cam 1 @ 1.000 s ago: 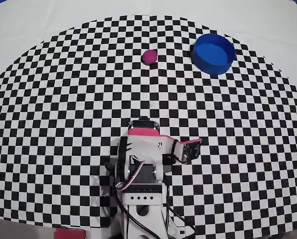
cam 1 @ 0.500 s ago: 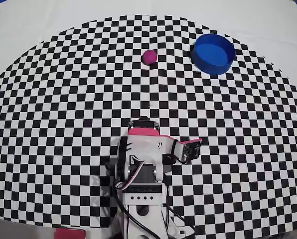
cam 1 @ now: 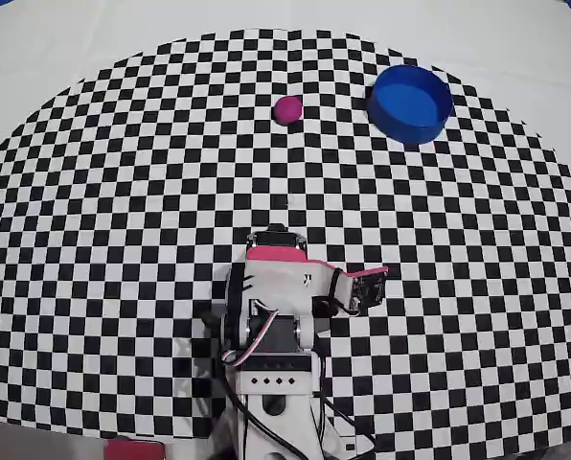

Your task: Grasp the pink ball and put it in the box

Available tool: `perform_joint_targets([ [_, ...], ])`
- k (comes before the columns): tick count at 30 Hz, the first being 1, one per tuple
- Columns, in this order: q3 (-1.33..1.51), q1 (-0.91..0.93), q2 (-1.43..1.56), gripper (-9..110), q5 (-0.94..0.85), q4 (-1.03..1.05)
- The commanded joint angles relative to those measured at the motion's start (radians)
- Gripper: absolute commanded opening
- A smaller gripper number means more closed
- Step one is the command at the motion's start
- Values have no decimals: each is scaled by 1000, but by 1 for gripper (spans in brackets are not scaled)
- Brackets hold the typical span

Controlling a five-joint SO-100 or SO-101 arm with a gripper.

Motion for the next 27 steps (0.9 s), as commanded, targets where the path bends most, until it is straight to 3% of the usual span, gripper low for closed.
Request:
perform_joint_targets([
  [1, 9, 6, 18, 0, -6, 2],
  [12, 9, 15, 3, 0, -6, -120],
  [27, -2, 15, -54, 1, -6, -548],
])
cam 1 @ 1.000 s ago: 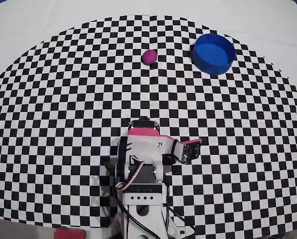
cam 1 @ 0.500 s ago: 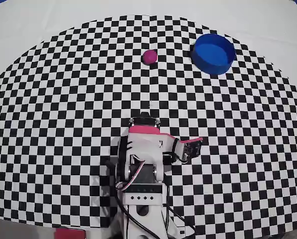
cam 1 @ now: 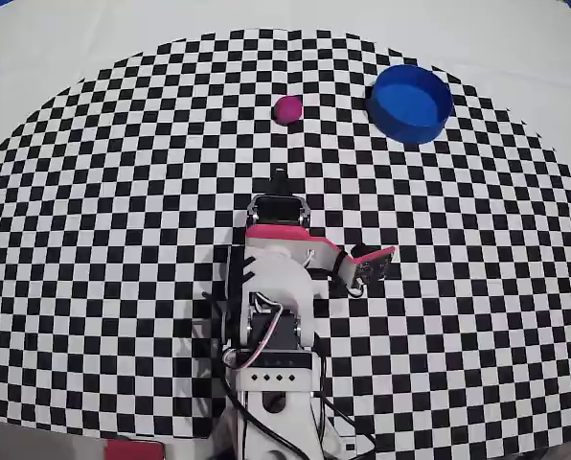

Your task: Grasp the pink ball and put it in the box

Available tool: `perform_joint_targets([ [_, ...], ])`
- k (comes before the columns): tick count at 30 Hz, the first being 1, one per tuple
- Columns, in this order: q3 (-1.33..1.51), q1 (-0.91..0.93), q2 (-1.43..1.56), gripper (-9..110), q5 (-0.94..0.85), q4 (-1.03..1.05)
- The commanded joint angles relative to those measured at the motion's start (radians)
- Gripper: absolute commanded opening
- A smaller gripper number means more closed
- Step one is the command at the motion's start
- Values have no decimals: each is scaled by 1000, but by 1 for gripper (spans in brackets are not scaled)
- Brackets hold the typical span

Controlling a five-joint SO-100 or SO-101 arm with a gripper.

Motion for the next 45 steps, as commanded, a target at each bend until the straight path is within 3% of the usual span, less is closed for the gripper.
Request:
perform_joint_targets([
  [1, -2, 6, -8, 1, -9, -87],
  [7, -2, 8, -8, 1, -141, -138],
  [12, 8, 8, -12, 1, -479, -124],
  [15, 8, 9, -15, 12, -663, -106],
  [22, 8, 11, -17, 19, -1134, -72],
  [28, 8, 6, -17, 22, -1411, -86],
  [37, 8, 12, -11, 27, -1601, -94],
  [45, 8, 12, -18, 26, -1611, -103],
])
